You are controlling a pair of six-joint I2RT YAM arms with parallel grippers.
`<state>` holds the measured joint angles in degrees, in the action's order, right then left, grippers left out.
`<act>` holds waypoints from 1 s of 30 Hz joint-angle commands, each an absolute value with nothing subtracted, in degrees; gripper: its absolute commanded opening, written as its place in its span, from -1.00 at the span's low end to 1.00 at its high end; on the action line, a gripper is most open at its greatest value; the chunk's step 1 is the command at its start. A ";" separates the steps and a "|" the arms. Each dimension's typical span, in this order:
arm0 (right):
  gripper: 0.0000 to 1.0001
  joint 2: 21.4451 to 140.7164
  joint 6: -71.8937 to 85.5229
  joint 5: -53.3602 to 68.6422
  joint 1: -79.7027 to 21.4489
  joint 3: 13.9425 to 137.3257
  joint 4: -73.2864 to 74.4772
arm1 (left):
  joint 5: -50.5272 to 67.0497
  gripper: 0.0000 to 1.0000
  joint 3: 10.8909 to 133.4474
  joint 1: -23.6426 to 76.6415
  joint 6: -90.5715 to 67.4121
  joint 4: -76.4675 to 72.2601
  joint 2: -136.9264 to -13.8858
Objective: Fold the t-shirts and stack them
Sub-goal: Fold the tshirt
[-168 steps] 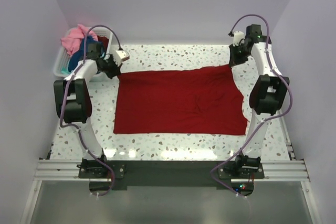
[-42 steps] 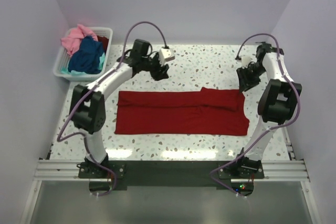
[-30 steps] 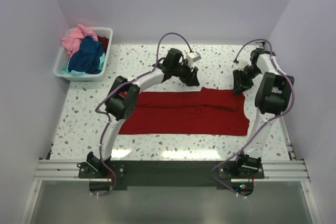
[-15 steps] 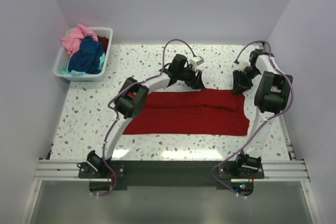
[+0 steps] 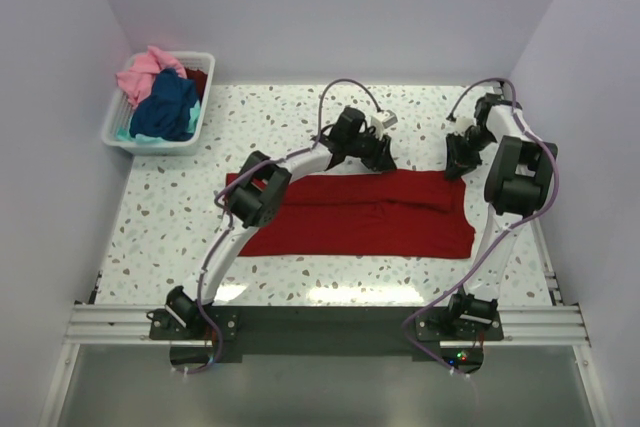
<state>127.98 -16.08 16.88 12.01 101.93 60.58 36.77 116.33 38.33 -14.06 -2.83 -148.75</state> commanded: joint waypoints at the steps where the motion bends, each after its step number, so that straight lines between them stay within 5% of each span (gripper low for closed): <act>1: -0.54 127.27 -15.56 17.49 11.87 102.83 59.41 | 37.62 -0.29 118.56 39.02 -15.12 -3.16 -150.03; 7: -0.99 126.12 -15.56 18.54 11.95 103.36 59.94 | 36.56 -0.75 117.43 38.94 -15.38 -5.09 -148.28; 12: -1.00 124.72 -16.00 18.81 11.87 104.67 61.43 | 36.30 -1.00 116.19 38.76 -14.42 -8.00 -145.90; 30: -1.00 111.89 -24.16 20.74 11.87 98.53 66.62 | 40.78 -1.00 97.13 39.37 -10.72 -17.66 -129.13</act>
<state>115.90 -20.60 19.70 12.01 100.55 63.79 38.74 99.79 38.81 -12.34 -13.30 -134.45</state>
